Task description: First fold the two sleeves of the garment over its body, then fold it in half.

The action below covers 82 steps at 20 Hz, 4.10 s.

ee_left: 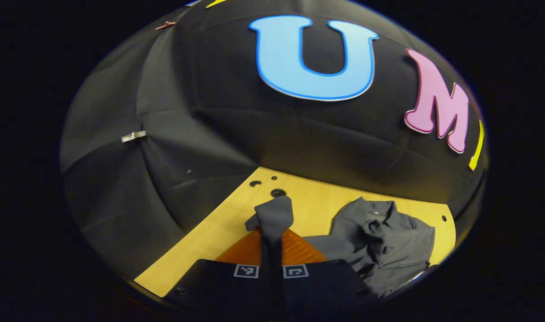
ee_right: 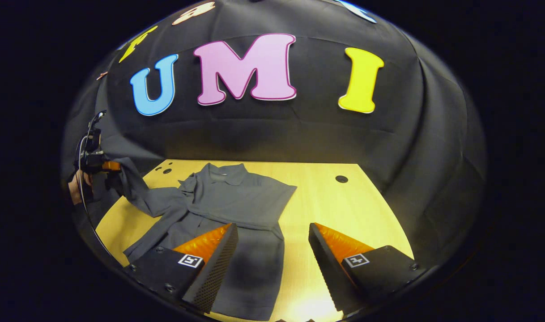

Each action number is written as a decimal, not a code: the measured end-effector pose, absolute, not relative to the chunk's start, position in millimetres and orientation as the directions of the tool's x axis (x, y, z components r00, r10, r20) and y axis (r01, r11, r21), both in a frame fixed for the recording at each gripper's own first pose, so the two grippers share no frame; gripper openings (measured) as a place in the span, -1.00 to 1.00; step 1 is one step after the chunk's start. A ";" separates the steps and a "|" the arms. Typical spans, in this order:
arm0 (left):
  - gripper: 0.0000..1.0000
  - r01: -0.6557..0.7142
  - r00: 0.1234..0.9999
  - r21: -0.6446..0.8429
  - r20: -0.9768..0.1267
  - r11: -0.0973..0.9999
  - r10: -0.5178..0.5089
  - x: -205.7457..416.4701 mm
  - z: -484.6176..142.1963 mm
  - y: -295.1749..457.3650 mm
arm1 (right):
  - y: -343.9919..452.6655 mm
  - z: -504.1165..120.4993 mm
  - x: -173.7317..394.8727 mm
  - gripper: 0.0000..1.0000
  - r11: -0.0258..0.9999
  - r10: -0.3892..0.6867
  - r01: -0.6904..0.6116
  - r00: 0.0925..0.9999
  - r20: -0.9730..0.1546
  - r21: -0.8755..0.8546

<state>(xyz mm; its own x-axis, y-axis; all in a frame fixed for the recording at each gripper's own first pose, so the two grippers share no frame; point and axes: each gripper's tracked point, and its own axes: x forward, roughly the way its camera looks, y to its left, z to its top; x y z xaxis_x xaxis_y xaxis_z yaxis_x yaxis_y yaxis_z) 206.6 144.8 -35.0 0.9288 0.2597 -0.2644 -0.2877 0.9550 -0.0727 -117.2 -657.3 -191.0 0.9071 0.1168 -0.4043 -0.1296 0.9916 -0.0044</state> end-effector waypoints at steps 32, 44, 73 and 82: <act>-0.75 0.285 0.887 -0.012 -0.376 0.959 -0.268 303.8 -95.2 -313.2 | -746.0 -236.0 -141.5 0.98 0.984 0.178 -0.165 0.852 -0.492 0.070; 0.89 0.114 0.914 0.047 -0.397 0.992 -0.086 181.4 -128.8 -159.2 | -699.5 -290.1 -158.0 0.99 0.958 0.281 -0.239 0.701 -0.655 0.155; 0.98 0.067 0.750 0.058 -0.661 0.996 -0.012 -3.7 -312.8 13.7 | -593.7 -407.0 -252.4 0.99 0.987 0.060 -0.160 0.447 -0.892 -0.014; -0.13 0.175 0.759 0.064 -0.645 0.982 -0.093 -3.8 -314.3 -17.9 | -560.1 -405.1 -235.6 -0.35 0.986 0.078 -0.165 0.480 -0.874 -0.002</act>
